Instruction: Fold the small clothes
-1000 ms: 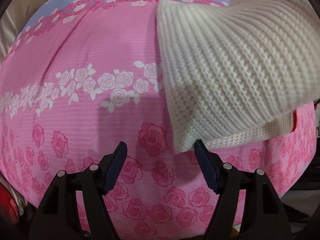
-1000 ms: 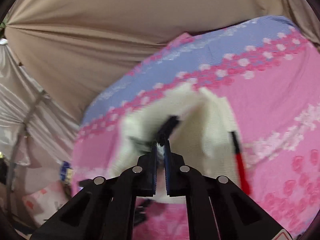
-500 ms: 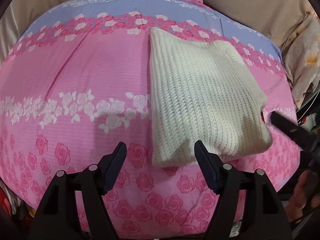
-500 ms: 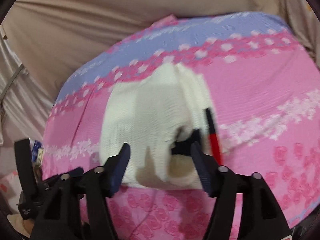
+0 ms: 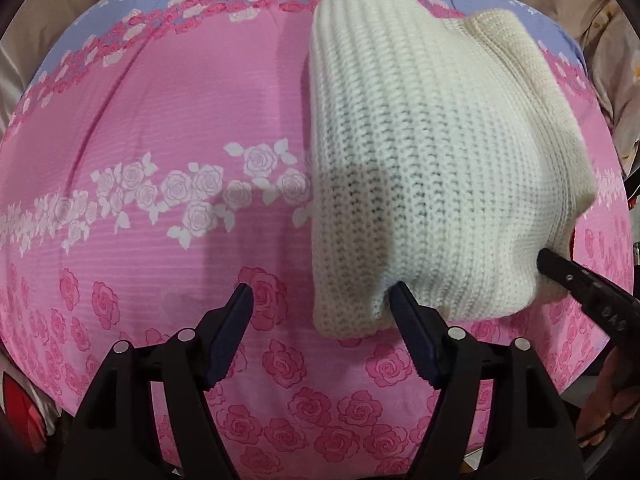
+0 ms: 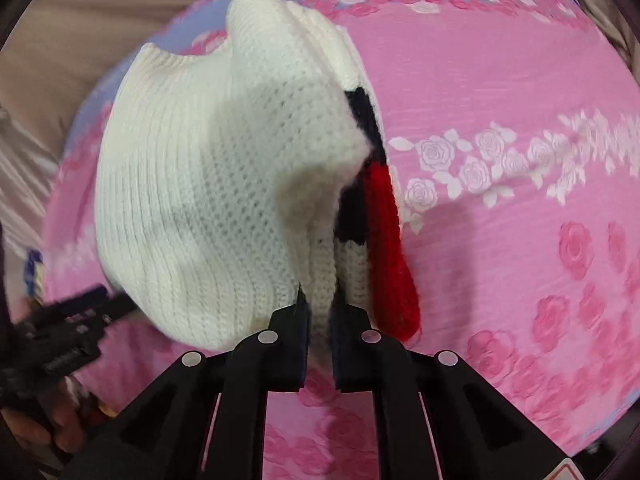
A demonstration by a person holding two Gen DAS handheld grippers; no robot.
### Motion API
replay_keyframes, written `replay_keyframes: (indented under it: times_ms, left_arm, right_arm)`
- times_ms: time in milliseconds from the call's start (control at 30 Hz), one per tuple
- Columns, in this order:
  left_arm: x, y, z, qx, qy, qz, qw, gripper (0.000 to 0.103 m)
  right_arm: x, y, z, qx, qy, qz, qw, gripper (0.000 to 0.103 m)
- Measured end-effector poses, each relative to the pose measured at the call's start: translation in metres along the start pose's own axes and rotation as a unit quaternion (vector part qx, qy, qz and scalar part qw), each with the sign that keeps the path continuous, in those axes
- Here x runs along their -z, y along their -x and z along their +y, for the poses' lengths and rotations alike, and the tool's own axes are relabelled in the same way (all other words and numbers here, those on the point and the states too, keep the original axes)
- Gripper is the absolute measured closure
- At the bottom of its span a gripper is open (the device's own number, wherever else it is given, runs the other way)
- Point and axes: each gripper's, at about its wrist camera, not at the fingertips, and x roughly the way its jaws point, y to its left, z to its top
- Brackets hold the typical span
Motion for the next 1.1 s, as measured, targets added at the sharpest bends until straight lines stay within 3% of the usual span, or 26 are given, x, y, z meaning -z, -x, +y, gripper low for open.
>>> replay_keyframes:
  times_ms: [100, 200, 300, 400, 433, 467, 533, 633, 667, 733, 800, 900, 967, 1033, 1100]
  left_arm:
    - [-0.003, 0.018, 0.004, 0.004, 0.005, -0.027, 0.9996, 0.035]
    - [-0.008, 0.034, 0.01, 0.016, 0.029, -0.045, 0.9984, 0.035]
    - [-0.017, 0.046, 0.01, 0.013, 0.038, -0.07, 0.9967, 0.032]
    - [-0.024, 0.043, 0.008, 0.007, 0.037, -0.068, 0.997, 0.032]
    - [-0.023, 0.043, 0.006, 0.005, 0.038, -0.068, 0.997, 0.032]
    - [-0.024, 0.044, 0.005, 0.002, 0.039, -0.068, 0.9969, 0.032]
    - [-0.024, 0.049, 0.008, 0.002, 0.04, -0.074, 0.9964, 0.032]
    - [-0.02, 0.049, 0.015, -0.002, 0.05, -0.077, 0.9957, 0.032]
    - [-0.019, 0.045, 0.017, -0.004, 0.056, -0.072, 0.9958, 0.032]
    - [-0.018, 0.039, 0.018, -0.005, 0.06, -0.058, 0.9965, 0.033]
    - [-0.015, 0.037, 0.016, -0.002, 0.055, -0.049, 0.9973, 0.033]
    - [-0.009, 0.04, 0.012, -0.002, 0.04, -0.052, 0.9978, 0.032]
    - [-0.005, 0.037, 0.01, -0.002, 0.039, -0.047, 0.9982, 0.032]
    - [-0.003, 0.033, 0.007, 0.0, 0.036, -0.039, 0.9986, 0.032]
    - [-0.001, 0.032, 0.0, 0.001, 0.027, -0.04, 0.9989, 0.032]
  right_arm:
    - [-0.009, 0.037, 0.009, -0.01, -0.006, -0.038, 0.999, 0.085]
    - [-0.025, 0.067, 0.019, 0.022, 0.012, -0.092, 0.995, 0.07]
    - [-0.049, 0.067, 0.023, 0.011, 0.016, -0.1, 0.995, 0.055]
    - [-0.064, 0.031, 0.026, 0.003, 0.028, -0.062, 0.998, 0.056]
    - [-0.069, 0.017, 0.027, 0.016, 0.042, -0.05, 0.998, 0.064]
    - [-0.069, 0.011, 0.032, 0.028, 0.054, -0.043, 0.997, 0.084]
    - [-0.068, 0.046, 0.038, -0.01, 0.055, -0.109, 0.992, 0.085]
    - [-0.059, 0.073, 0.036, -0.006, 0.064, -0.157, 0.985, 0.085]
    - [-0.057, 0.056, 0.028, 0.022, 0.067, -0.136, 0.988, 0.085]
    - [-0.051, 0.002, 0.004, 0.072, 0.075, -0.042, 0.994, 0.084]
    - [-0.045, 0.005, -0.006, 0.052, 0.05, -0.057, 0.996, 0.082]
    - [-0.039, 0.045, 0.002, 0.019, 0.016, -0.102, 0.994, 0.078]
    - [-0.029, 0.061, 0.011, 0.021, 0.024, -0.118, 0.993, 0.077]
    - [-0.011, 0.065, 0.02, 0.013, 0.049, -0.115, 0.992, 0.077]
    - [0.003, 0.045, 0.028, 0.021, 0.073, -0.089, 0.993, 0.083]
